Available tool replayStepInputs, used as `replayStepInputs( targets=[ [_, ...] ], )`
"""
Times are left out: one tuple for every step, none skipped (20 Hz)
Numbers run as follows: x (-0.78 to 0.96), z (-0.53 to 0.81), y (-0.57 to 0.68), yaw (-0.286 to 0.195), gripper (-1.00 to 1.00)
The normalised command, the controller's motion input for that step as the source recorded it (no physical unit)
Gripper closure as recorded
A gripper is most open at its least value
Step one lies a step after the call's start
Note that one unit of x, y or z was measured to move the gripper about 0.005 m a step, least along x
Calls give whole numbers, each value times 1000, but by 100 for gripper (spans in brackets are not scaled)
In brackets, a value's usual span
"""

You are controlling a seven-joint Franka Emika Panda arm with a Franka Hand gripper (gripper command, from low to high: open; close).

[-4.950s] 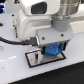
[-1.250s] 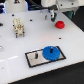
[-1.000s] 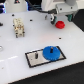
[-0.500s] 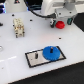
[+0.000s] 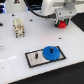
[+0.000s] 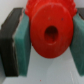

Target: Insert the blue gear onto the right peg, followed by the red gear

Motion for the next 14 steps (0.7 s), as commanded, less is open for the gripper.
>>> replayStepInputs(
  targets=[
    [163, 512, 17, 0, 100],
    [216, 534, -1, 0, 100],
    [256, 538, -32, 0, 100],
    [261, 533, -35, 0, 100],
    [299, 545, -70, 0, 100],
    [309, 547, -94, 0, 100],
    [303, 551, -210, 0, 100],
    [361, 508, -191, 0, 100],
    [361, 522, -211, 0, 100],
    [382, 540, -207, 0, 100],
    [442, 531, -201, 0, 100],
    [484, 515, -210, 0, 100],
    [535, 503, -259, 0, 100],
    [546, 506, -277, 0, 100]
  ],
)
